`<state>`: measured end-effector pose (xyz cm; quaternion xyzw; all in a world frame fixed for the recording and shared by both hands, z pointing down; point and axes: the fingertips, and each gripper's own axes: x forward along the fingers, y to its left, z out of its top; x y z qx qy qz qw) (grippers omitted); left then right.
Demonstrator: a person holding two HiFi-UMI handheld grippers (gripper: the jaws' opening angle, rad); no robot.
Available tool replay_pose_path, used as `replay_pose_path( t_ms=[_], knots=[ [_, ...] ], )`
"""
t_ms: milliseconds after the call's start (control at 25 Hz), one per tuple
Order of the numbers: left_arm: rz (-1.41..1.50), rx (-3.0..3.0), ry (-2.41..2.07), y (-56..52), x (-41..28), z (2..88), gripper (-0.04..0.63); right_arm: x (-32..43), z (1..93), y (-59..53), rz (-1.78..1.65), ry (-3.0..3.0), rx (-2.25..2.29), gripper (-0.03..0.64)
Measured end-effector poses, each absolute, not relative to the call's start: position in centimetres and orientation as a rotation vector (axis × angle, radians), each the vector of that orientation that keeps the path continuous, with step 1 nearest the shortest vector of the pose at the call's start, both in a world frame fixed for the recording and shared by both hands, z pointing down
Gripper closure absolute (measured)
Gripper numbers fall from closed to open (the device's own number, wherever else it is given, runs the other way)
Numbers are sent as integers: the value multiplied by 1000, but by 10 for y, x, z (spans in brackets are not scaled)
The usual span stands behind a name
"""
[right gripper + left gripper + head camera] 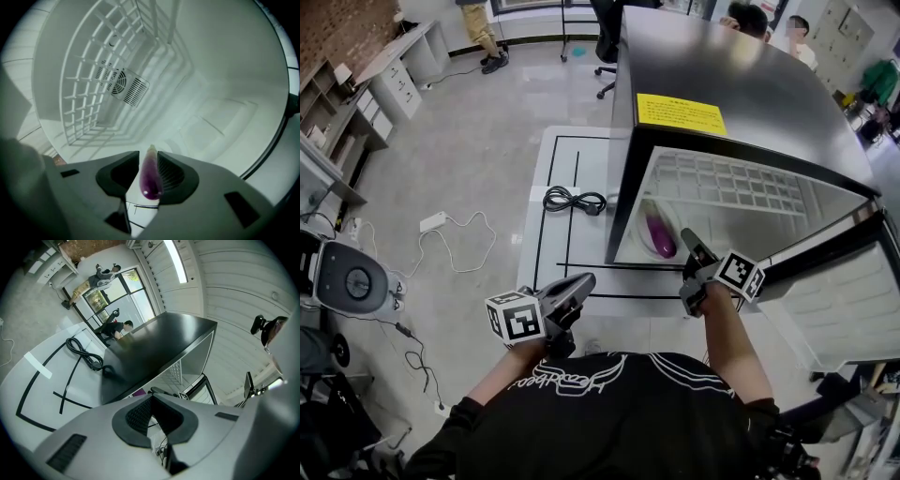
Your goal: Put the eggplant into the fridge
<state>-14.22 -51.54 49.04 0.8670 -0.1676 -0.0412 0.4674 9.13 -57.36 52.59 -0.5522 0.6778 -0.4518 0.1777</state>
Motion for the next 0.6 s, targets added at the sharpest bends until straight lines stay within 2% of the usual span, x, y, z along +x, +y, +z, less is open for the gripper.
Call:
replay_pose_path(
  t_ms=[160,400,600],
  knots=[
    [-100,2134,-412,-495,-136,484,588,75,488,-546,-1173,2035,-1383,494],
    [-96,2203,-383,-456,-119,457,588,47,431,-486,-963,2322,-1246,611],
    [-122,2276,-290,-412,-93,425,588,43,396,-425,-753,2454,-1157,611]
  ],
)
